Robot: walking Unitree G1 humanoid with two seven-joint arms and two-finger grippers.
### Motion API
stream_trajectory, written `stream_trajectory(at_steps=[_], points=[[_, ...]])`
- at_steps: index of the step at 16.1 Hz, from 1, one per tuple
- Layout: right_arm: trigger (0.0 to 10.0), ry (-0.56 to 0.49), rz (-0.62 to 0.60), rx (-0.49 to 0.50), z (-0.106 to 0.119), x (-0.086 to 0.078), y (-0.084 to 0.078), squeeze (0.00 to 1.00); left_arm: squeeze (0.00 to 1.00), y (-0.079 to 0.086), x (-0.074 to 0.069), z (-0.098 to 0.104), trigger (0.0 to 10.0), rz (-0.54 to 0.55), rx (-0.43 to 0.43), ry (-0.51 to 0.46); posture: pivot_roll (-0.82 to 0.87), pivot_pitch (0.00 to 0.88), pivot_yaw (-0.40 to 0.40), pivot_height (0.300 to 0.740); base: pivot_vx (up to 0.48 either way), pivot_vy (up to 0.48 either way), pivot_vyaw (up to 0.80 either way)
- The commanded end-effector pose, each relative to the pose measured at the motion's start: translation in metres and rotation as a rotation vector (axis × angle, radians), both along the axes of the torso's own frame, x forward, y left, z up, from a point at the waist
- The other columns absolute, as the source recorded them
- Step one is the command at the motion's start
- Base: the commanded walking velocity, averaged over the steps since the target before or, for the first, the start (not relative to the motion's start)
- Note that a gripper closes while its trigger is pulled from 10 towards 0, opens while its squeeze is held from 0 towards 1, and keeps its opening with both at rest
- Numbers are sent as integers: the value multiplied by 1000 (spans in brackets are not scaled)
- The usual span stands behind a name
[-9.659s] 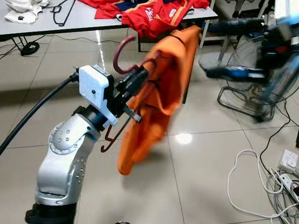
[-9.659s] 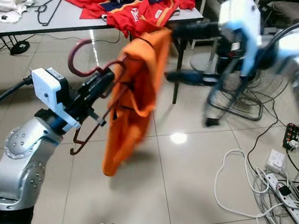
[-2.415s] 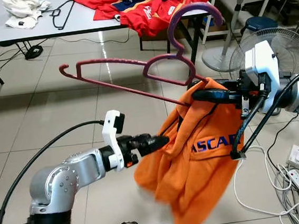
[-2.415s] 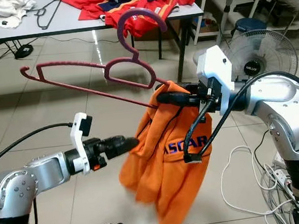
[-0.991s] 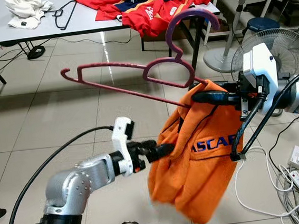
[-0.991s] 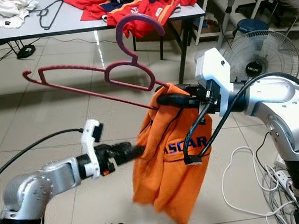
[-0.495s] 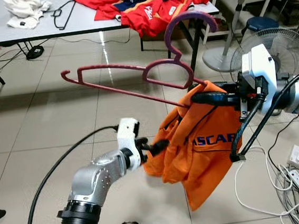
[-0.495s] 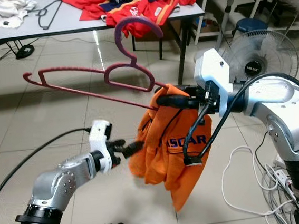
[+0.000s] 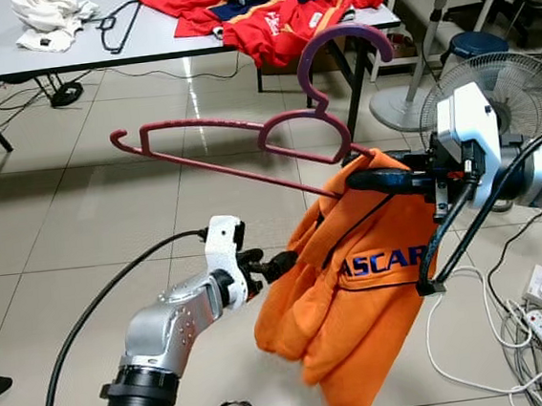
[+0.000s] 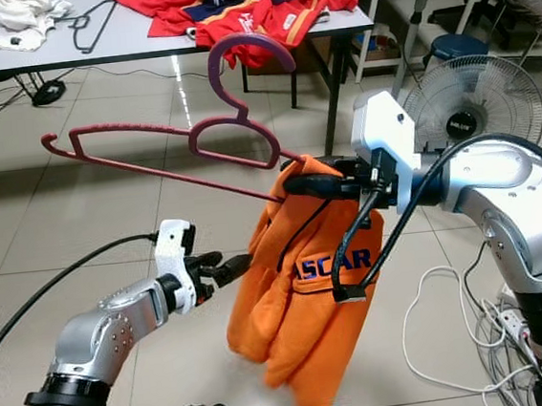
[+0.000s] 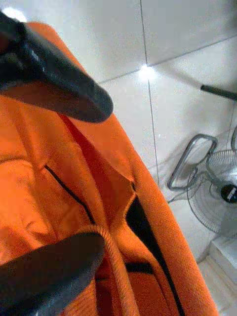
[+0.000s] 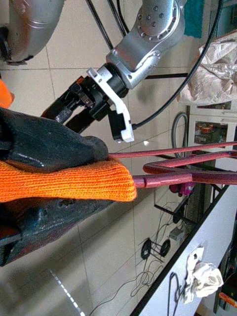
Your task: Hang hanger
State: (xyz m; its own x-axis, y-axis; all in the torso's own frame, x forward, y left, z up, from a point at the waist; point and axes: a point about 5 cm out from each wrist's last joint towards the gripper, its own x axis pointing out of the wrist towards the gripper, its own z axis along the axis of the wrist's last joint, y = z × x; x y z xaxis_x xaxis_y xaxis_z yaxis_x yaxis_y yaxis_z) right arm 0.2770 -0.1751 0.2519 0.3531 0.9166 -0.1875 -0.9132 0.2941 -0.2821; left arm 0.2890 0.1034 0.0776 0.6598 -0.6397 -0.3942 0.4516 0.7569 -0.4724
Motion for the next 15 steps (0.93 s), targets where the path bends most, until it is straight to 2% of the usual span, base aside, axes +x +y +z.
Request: stream_trajectory(at_steps=[1, 3, 6, 15], points=[[10000, -53, 21, -9, 8, -3, 0, 0, 0, 3, -2, -1, 0, 1, -2, 5, -83, 84, 20, 740, 0, 0, 0], [10000, -55, 24, -7, 8, -2, 1, 0, 0, 4, -1, 2, 0, 9, -36, 4, -81, 82, 17, 740, 0, 0, 0], [10000, -54, 30, -9, 8, -1, 2, 0, 0, 8, 0, 2, 0, 33, -34, -4, -79, 82, 12, 740, 0, 0, 0], [10000, -52, 27, -10, 8, -1, 1, 0, 0, 6, 1, 13, 0, 62, -198, 10, -85, 90, 14, 740, 0, 0, 0]])
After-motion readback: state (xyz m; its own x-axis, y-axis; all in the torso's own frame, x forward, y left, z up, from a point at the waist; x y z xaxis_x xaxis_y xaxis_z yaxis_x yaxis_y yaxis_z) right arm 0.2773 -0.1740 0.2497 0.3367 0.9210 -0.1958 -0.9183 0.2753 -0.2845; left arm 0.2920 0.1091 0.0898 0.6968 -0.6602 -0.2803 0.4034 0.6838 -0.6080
